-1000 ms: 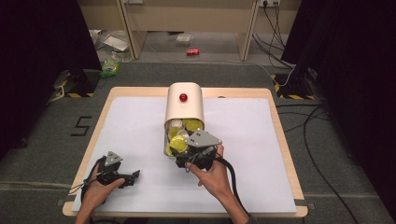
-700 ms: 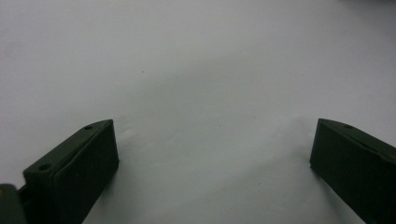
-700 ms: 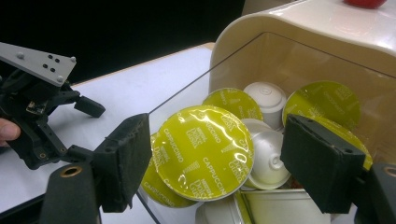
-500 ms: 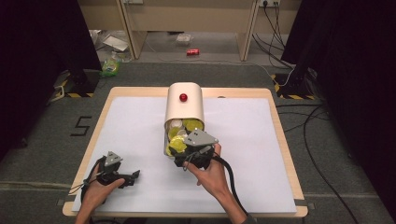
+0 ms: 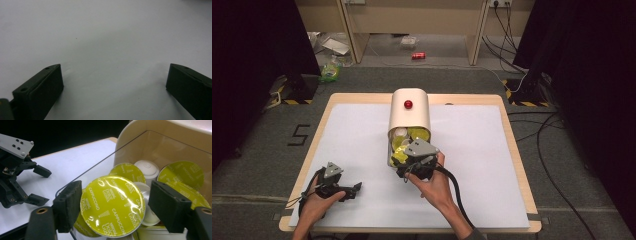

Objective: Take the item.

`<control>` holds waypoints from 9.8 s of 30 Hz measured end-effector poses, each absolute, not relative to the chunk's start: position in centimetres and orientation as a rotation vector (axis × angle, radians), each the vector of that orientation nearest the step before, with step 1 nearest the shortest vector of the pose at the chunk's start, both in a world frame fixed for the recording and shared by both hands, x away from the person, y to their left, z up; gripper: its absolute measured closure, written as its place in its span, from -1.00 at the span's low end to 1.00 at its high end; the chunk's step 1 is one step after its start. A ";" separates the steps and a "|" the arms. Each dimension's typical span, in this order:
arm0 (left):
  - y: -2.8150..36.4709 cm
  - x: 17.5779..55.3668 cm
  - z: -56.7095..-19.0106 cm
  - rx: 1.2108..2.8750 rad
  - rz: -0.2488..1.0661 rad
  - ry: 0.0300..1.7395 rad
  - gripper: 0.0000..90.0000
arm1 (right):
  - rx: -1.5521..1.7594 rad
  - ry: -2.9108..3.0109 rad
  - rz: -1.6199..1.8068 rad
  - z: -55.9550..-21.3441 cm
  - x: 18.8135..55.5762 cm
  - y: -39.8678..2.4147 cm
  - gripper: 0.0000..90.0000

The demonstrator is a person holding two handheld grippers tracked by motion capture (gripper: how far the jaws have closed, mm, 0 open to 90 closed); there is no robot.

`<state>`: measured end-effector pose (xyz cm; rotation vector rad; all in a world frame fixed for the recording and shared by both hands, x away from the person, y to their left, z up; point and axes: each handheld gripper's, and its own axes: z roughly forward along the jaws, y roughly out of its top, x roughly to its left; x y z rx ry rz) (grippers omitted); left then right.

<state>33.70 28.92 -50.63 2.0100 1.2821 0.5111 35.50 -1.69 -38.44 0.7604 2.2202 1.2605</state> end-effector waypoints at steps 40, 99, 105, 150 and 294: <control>29.0 33.7 -50.6 2.008 0.507 1.282 -1.00 | 0.773 2.140 1.422 -34.9 34.1 -4.9 -0.15; 29.0 33.7 -50.6 2.007 0.508 1.281 -1.00 | 1.052 1.919 1.302 -36.9 37.5 -15.9 -0.15; 29.0 33.7 -50.6 2.007 0.507 1.281 -1.00 | 1.082 1.915 1.287 -37.7 37.9 -16.5 -0.15; 29.0 33.7 -50.6 2.008 0.508 1.280 -1.00 | 1.240 1.935 1.088 -44.4 40.8 -20.3 -0.15; 29.0 33.7 -50.6 2.009 0.505 1.281 -1.00 | 1.112 1.946 1.314 -41.3 35.9 -17.1 -0.36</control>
